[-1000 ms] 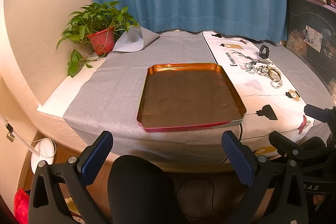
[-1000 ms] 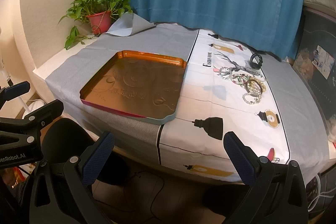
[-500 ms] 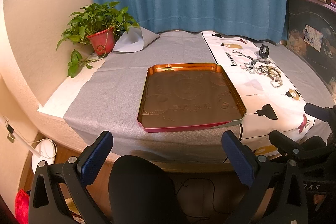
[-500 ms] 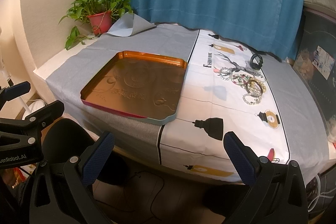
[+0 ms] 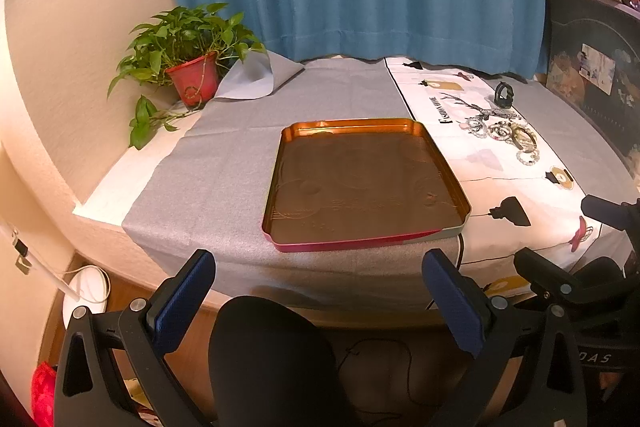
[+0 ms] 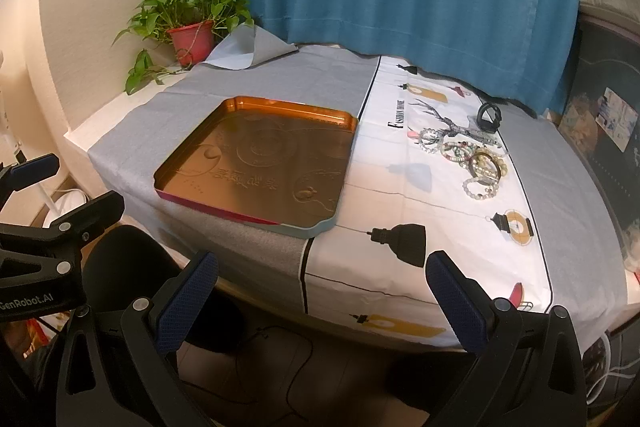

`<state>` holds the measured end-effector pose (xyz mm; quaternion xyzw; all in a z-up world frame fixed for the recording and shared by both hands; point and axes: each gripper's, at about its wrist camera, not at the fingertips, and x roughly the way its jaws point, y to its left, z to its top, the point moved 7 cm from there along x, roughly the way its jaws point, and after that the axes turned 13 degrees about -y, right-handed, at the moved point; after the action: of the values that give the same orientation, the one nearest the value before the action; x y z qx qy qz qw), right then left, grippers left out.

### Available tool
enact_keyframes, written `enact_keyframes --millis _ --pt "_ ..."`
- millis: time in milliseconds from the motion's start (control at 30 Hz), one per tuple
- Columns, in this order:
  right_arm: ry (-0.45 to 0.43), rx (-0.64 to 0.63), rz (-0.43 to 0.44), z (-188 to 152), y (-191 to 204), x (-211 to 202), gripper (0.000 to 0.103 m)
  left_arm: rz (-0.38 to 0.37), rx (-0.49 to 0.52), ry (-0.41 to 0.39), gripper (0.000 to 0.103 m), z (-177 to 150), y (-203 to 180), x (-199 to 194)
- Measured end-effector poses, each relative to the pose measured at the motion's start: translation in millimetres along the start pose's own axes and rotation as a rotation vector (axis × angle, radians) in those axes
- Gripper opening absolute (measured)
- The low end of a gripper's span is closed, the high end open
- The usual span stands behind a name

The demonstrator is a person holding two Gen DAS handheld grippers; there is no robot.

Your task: Organize jewelry

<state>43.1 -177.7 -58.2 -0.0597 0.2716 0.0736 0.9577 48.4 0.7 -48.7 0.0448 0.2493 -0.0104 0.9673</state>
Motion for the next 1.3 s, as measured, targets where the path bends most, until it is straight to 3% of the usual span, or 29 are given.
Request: enact_keyframes --millis 333,500,600,767,967,1100,1300 --pt "0.012 0.033 0.011 0.2 -2.4 2.1 0.103 -0.007 0.015 0.011 0.103 -3.2 1.3 1.1" --pt "0.021 0.074 -0.001 -4.2 -22.2 11.7 0.103 -0.027 0.040 0.039 0.102 -5.0 -6.0 8.4" --pt "0.023 0.118 -0.037 -8.2 -50.8 18.4 0.103 -0.045 0.067 0.057 0.102 -0.3 -22.2 17.9" --pt "0.030 0.222 -0.159 -16.0 -132.4 39.5 0.103 -0.084 0.121 0.078 0.102 10.5 -51.7 35.6" --pt "0.044 0.341 -0.283 -26.9 -226.3 79.7 0.103 -0.175 0.191 0.081 0.102 46.2 -115.0 78.2" --pt "0.058 0.365 -0.299 -25.9 -259.3 112.5 0.103 -0.227 0.220 0.080 0.102 80.3 -160.7 119.4" --pt "0.089 0.354 -0.268 -22.3 -271.9 157.5 0.103 -0.259 0.283 0.110 0.102 108.2 -217.0 196.2"
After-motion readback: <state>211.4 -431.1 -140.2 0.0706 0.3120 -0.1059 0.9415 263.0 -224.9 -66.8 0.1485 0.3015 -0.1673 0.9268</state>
